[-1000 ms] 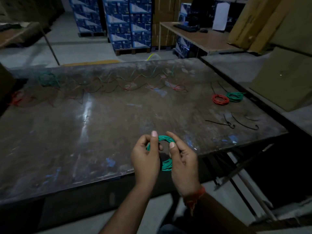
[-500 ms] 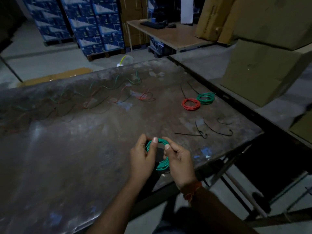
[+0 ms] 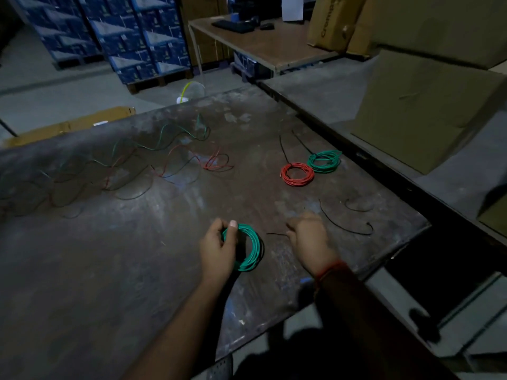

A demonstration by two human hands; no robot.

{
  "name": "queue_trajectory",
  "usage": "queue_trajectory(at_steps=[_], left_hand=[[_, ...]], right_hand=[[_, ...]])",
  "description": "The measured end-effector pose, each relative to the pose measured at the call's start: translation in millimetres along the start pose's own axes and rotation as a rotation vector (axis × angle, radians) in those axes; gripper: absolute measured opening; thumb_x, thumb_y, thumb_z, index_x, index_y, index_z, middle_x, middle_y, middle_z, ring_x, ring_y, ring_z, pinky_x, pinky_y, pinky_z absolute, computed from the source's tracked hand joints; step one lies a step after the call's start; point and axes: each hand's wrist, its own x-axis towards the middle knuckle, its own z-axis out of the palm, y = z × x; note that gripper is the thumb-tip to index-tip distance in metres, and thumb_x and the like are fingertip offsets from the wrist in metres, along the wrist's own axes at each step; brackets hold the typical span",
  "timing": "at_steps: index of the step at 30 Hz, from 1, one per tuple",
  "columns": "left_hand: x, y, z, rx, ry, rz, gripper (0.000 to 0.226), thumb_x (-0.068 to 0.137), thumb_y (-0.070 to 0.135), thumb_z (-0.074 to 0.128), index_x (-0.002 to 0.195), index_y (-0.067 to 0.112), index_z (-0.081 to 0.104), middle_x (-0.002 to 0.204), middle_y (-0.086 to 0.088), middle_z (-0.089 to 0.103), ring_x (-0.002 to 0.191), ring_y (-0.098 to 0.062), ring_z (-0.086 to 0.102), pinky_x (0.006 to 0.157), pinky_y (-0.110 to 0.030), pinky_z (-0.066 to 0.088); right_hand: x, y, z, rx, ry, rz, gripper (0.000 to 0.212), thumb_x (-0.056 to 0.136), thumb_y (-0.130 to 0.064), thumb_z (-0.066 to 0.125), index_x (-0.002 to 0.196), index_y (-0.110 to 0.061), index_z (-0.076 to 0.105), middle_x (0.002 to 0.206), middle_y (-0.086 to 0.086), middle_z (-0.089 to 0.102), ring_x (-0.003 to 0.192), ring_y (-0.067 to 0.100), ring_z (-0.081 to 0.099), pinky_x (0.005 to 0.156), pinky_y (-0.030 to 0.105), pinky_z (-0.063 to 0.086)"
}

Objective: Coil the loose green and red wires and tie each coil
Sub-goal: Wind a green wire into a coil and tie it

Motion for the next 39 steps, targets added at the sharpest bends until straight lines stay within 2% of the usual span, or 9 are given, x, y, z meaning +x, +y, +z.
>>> queue_trajectory(at_steps=[3,8,12,16,19,25,27,32,39], left_hand=[[0,1,2,0.028,0.016,0.030,0.035,0.101,0.026,0.060,0.071,0.020,0.042,0.061,0.005,0.041,0.058,-0.007,0.039,0.055,-0.032,0.035],[2,-5,2,0.031,0.021,0.031,0.032,0.100,0.028,0.060,0.072,0.017,0.047,0.060,-0.005,0.049,0.058,-0.009,0.043,0.053,-0.031,0.037],[2,-2,4,0.013,0.032,0.027,0.033,0.100,0.023,0.061,0.071,0.016,0.048,0.059,-0.001,0.046,0.055,-0.004,0.040,0.052,-0.025,0.035],[2,-3,4,-0.013,0.033,0.015,0.032,0.100,0.027,0.059,0.072,0.015,0.049,0.062,-0.014,0.052,0.057,-0.010,0.044,0.053,-0.030,0.038],[2,-3,4,-0.030,0.038,0.016,0.032,0.100,0.027,0.059,0.072,0.016,0.050,0.060,-0.006,0.050,0.058,-0.011,0.046,0.053,-0.031,0.039],[2,-5,5,-0.017,0.073,0.008,0.031,0.096,0.040,0.055,0.073,0.021,0.047,0.061,0.006,0.046,0.059,-0.011,0.043,0.057,-0.043,0.044],[1,-4,6,-0.009,0.081,0.017,0.029,0.096,0.041,0.054,0.073,0.025,0.046,0.061,0.007,0.044,0.059,-0.010,0.042,0.058,-0.045,0.044],[1,-5,6,-0.084,0.081,-0.034,0.030,0.096,0.040,0.056,0.075,0.019,0.049,0.063,-0.001,0.057,0.060,-0.012,0.051,0.059,-0.045,0.049],[2,-7,4,-0.249,0.036,-0.136,0.031,0.091,0.040,0.057,0.074,0.015,0.050,0.066,-0.005,0.051,0.067,-0.020,0.050,0.066,-0.057,0.049]], right_hand=[[10,3,6,-0.062,-0.120,-0.040,0.025,0.095,-0.010,0.058,0.117,-0.011,0.071,0.123,0.014,0.056,0.116,0.033,0.054,0.096,0.036,0.050],[11,13,21,0.001,-0.013,-0.123,0.024,0.077,0.010,0.068,0.098,-0.003,0.068,0.097,0.019,0.062,0.093,0.042,0.061,0.077,0.040,0.052],[7,18,9,0.105,0.080,-0.207,0.003,0.091,-0.007,0.058,0.090,-0.009,0.057,0.091,0.012,0.057,0.087,0.036,0.055,0.074,0.042,0.043],[-7,16,-16,0.490,0.273,-0.196,0.011,0.099,-0.020,0.048,0.098,-0.015,0.058,0.087,0.000,0.060,0.079,0.022,0.058,0.070,0.039,0.046],[-17,4,-32,0.844,0.312,-0.050,0.010,0.101,-0.025,0.049,0.107,-0.022,0.057,0.094,-0.001,0.069,0.082,0.019,0.066,0.072,0.040,0.054],[-34,-37,-42,1.313,0.247,0.049,0.010,0.104,-0.002,0.050,0.104,0.006,0.056,0.081,0.005,0.073,0.065,0.013,0.062,0.057,0.023,0.048],[-42,-49,-32,1.321,0.168,0.019,0.005,0.102,0.001,0.052,0.100,0.001,0.056,0.086,0.011,0.075,0.066,0.013,0.066,0.058,0.018,0.048],[-49,-58,6,1.192,-0.048,-0.029,0.029,0.095,-0.005,0.057,0.090,-0.032,0.065,0.096,0.010,0.076,0.084,0.020,0.074,0.075,0.026,0.054],[-40,-54,30,0.671,0.218,-0.258,0.003,0.082,-0.022,0.063,0.083,-0.020,0.064,0.099,-0.015,0.049,0.085,0.011,0.059,0.070,0.033,0.055]])
